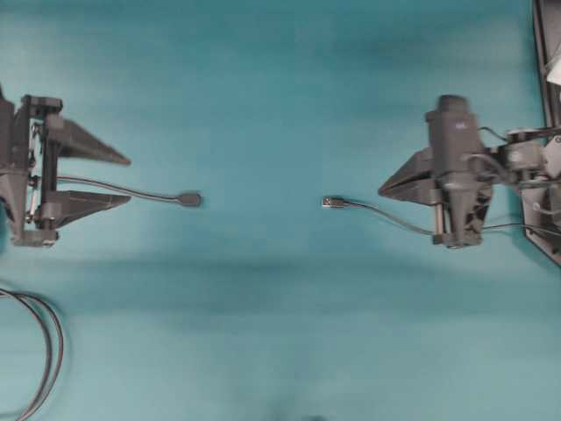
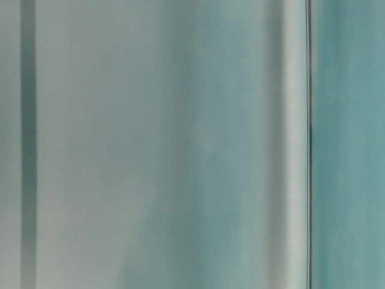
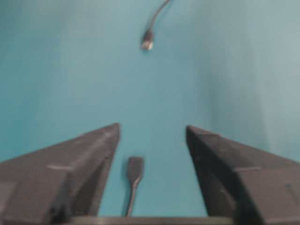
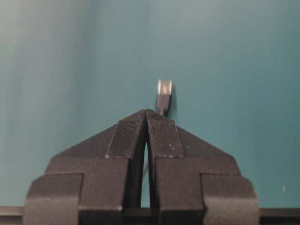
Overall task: Insert the USB using both arms.
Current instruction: 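Move both open grippers down over the USB cable ends, then close left gripper on female USB socket, right gripper on male plug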
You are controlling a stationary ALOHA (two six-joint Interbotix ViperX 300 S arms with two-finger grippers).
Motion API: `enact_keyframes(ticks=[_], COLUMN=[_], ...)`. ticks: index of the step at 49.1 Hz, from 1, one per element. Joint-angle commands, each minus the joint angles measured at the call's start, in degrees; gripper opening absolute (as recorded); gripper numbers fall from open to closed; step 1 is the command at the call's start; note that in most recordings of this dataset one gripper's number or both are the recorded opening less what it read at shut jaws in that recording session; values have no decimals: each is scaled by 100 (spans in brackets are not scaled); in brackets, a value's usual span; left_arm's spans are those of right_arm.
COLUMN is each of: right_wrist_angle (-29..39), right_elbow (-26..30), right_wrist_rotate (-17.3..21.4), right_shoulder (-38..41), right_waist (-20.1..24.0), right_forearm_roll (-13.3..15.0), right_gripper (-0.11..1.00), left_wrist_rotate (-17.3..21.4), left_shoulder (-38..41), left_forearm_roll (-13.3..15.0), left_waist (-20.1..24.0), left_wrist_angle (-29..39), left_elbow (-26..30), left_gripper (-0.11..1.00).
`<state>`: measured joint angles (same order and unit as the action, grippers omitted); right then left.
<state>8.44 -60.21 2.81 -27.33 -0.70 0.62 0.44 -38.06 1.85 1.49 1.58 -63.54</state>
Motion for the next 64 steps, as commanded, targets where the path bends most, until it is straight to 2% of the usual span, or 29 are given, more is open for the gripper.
enact_keyframes(ticks=[1, 9, 19, 21, 30, 33, 48, 64], right_wrist_angle=[9, -18, -44, -44, -9, 44, 167, 167], right_elbow=[255, 448, 782, 870, 1099, 1143, 1160, 1213], right_wrist_rotate=[9, -9, 9, 9, 18, 18, 26, 26], right_shoulder=[387, 914, 1477, 1617, 2083, 2197, 2452, 2646], right_waist=[-105, -308, -334, -334, -325, -299, -53, -70], right_forearm_roll=[9, 18, 158, 158, 158, 158, 158, 176], right_gripper=[0, 0, 4, 8, 54, 62, 58, 58], left_wrist_rotate=[18, 26, 44, 53, 387, 466, 536, 545], left_shoulder=[114, 466, 1072, 1169, 1547, 1661, 2224, 2505], left_forearm_roll=[0, 0, -9, -18, -44, -44, -44, -44], left_waist=[123, 202, 202, 202, 202, 202, 202, 202], left_wrist_angle=[-18, -9, -35, -62, -97, -88, -97, -114], left_elbow=[79, 62, 62, 62, 132, 167, 431, 563], left_gripper=[77, 79, 82, 83, 83, 83, 83, 83])
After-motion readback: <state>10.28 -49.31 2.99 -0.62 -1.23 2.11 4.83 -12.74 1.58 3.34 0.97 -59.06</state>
